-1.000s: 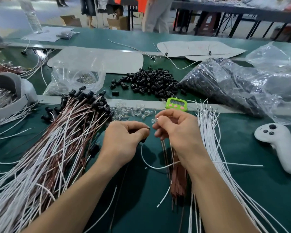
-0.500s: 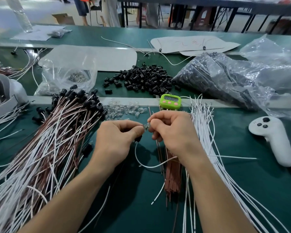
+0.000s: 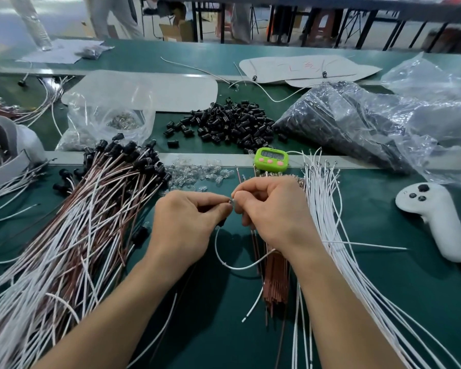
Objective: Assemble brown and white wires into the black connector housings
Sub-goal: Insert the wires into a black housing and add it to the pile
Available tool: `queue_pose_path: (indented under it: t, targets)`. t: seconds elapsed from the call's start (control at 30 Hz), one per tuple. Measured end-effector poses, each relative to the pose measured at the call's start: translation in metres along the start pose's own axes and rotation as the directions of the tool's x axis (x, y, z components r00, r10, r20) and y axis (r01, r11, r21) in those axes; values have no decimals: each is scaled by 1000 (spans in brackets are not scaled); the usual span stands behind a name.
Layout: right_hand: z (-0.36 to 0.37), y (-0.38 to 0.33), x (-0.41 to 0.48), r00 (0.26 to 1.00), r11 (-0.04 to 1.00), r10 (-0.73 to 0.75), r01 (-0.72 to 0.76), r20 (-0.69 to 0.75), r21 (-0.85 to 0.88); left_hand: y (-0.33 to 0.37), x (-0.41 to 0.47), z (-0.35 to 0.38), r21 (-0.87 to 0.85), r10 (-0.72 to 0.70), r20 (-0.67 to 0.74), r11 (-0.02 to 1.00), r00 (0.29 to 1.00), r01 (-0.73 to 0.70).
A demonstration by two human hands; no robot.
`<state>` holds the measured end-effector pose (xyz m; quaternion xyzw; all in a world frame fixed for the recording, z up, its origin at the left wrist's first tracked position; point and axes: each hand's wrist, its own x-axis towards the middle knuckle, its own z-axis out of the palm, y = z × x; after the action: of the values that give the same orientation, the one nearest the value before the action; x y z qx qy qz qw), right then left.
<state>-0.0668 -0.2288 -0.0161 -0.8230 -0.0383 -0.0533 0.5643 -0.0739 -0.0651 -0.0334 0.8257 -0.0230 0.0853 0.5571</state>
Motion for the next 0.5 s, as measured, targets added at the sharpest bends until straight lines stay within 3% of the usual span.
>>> queue_pose_path:
  t: [0.3,0.5]
  targets:
    - [10,0,-3,996,993,60,-54,-61,101,7,-7,0,212,253,-24,947,967,-243]
    - [14,0,-4,993,986,82,-69,-83,150,10,-9,-2,316,328,-14,898,944,-307]
